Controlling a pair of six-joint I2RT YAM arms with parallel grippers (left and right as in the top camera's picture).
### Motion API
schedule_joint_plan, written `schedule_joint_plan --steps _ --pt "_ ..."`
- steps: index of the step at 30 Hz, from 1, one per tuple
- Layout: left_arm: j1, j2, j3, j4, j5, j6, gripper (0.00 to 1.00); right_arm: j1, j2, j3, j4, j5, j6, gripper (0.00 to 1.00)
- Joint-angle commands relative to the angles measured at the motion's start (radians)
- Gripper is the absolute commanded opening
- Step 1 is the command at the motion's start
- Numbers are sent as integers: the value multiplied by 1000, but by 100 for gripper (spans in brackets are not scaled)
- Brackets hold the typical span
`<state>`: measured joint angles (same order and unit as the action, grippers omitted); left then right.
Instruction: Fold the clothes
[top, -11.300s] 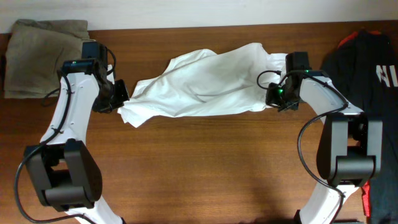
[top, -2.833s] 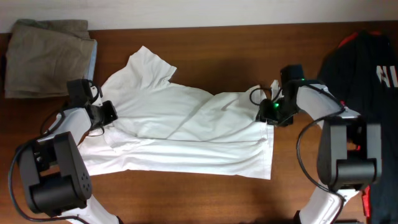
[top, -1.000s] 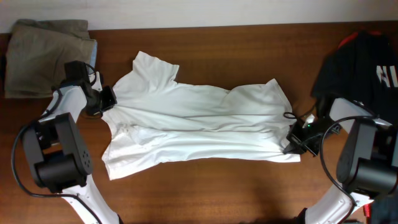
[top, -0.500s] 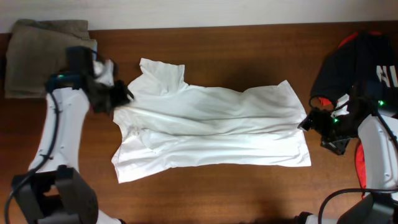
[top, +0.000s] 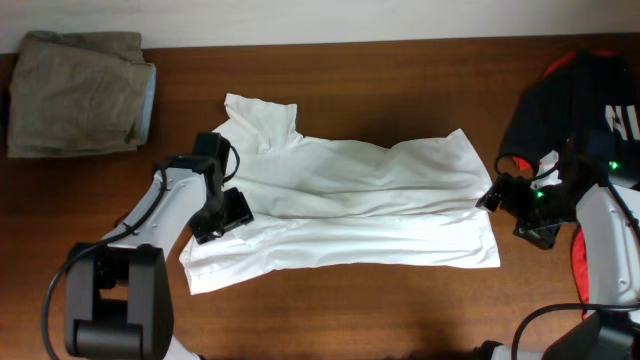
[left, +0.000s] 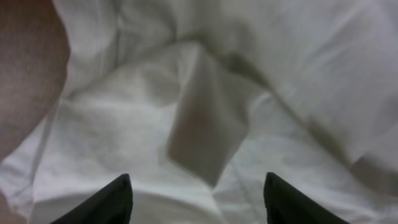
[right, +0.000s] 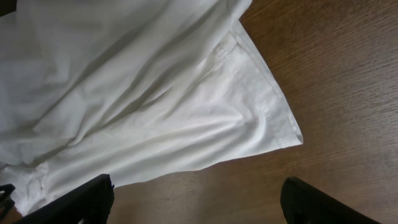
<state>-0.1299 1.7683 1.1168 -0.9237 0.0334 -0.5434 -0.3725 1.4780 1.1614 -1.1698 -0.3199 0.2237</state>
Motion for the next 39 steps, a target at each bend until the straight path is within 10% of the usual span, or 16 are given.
schedule_joint_plan --steps 1,10,17,19,20,21,31,39 --pt "2 0 -8 41 6 -18 62 1 -14 19 -1 -10 -11 89" --pt "2 55 -32 147 52 -17 1 1 -14 19 -1 -9 -11 89" --pt "35 55 -20 389 128 -18 1 1 -14 19 2 -9 -11 89" --pt "51 55 -20 481 127 -18 18 1 -14 19 2 -9 -11 89" --pt "57 55 -20 510 128 -17 87 1 -14 19 2 -9 -11 89" --pt "57 55 -19 523 128 -12 99 1 -14 19 -1 -9 -11 89" --pt "16 -56 97 -13 189 89 99 1 -13 19 4 -10 -10 89" --pt "-73 28 -42 161 187 85 79 1 -13 18 -9 -10 -19 89"
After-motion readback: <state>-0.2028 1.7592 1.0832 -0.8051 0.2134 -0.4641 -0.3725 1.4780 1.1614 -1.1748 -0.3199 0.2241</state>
